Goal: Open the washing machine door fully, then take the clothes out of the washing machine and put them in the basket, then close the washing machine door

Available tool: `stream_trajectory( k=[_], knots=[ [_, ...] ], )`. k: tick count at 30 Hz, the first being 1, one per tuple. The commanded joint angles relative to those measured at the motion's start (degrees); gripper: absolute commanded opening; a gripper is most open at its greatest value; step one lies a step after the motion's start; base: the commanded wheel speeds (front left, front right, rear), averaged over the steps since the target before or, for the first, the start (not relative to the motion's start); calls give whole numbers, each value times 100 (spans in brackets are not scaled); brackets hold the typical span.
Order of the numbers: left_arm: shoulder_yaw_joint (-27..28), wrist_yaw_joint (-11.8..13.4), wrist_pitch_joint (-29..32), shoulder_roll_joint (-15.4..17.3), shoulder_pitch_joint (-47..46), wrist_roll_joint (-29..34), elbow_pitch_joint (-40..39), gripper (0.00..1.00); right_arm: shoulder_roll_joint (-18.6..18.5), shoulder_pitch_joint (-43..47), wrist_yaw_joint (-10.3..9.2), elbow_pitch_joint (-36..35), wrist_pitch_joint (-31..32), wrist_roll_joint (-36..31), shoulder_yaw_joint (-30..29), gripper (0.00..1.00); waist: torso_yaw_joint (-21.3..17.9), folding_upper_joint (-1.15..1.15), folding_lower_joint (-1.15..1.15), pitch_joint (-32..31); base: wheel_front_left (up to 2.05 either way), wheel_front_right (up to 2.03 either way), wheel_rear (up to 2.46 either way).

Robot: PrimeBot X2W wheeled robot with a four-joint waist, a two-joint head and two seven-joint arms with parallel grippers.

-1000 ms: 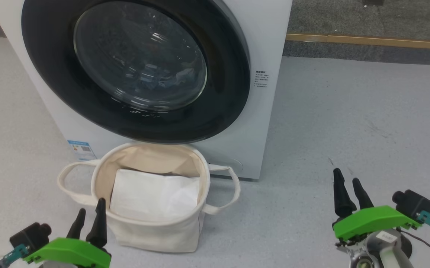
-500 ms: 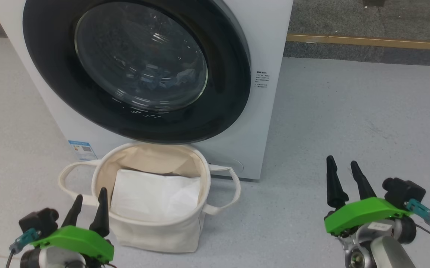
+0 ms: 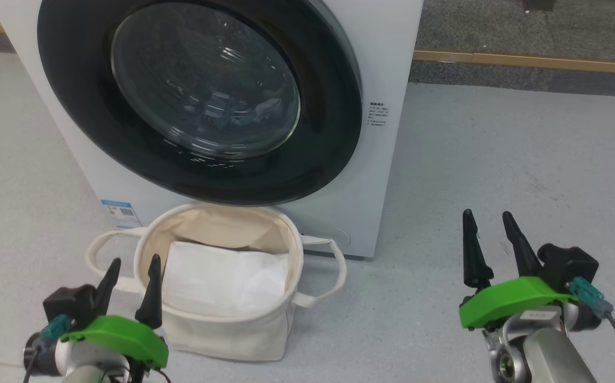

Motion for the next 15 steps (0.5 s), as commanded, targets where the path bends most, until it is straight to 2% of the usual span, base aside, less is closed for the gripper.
stream_trajectory(
  k=[1,15],
  knots=[
    [130,47,-96,223,-393,177,-216,100,-36,-345,0,-216,-112,-201,85,100,9,0,0,-3,0,0,0],
    [97,-42,-331,360,-482,677,-434,100,-44,-468,0,-159,-347,-975,198,100,5,0,0,-32,0,0,0]
  ],
)
